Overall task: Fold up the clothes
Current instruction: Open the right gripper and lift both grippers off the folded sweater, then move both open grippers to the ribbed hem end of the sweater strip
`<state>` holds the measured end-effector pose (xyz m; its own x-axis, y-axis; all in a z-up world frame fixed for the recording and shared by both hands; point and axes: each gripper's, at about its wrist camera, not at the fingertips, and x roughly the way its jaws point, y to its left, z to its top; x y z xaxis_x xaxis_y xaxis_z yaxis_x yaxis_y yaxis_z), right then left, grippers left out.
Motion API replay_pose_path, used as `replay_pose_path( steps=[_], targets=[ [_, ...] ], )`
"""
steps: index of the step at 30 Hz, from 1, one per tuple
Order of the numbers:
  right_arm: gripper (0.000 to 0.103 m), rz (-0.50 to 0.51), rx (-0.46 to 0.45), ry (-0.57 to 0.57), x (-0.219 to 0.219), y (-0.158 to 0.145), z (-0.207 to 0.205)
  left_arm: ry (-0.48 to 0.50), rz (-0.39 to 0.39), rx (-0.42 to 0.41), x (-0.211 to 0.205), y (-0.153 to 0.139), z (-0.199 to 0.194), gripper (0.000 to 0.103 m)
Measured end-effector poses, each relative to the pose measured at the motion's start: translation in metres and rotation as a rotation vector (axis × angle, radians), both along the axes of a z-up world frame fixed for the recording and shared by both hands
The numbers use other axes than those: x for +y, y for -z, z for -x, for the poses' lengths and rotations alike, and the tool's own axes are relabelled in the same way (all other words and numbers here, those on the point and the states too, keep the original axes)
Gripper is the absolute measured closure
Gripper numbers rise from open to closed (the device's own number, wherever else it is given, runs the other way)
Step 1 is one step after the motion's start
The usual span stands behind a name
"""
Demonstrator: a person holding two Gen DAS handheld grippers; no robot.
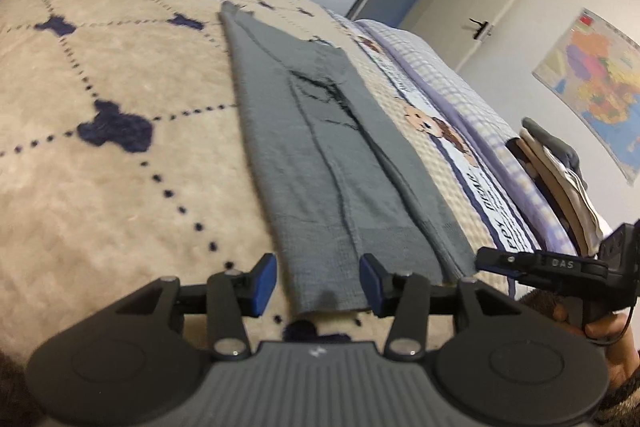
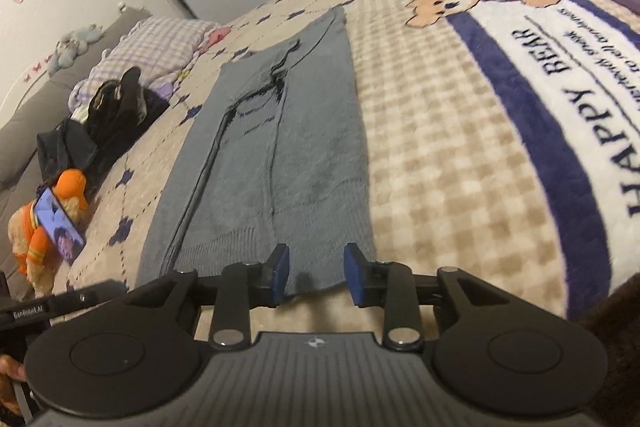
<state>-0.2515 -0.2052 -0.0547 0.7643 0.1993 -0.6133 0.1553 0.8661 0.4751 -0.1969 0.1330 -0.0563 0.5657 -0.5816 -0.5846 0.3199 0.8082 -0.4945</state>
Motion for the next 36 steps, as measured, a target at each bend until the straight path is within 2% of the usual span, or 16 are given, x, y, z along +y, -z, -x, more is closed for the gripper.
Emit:
replay_pose_path(
  steps=[13, 19, 36],
  targets=[
    [0.067, -0.020, 0.021, 0.050, -0.013, 0.003, -0.001, 0.015, -0.012, 0.028, -0.004, 0.009, -0.004, 0.053],
    [0.065, -0.037, -0.004, 0.041, -0.012, -0.001, -0.002, 0.010, -0.008, 0.023, -0.004, 0.008, -0.001, 0.053],
    [0.065, -0.041, 0.024, 0.054, -0.014, 0.007, -0.006, 0.029, 0.013, 0.035, -0.004, 0.013, -0.004, 0.052]
  ],
)
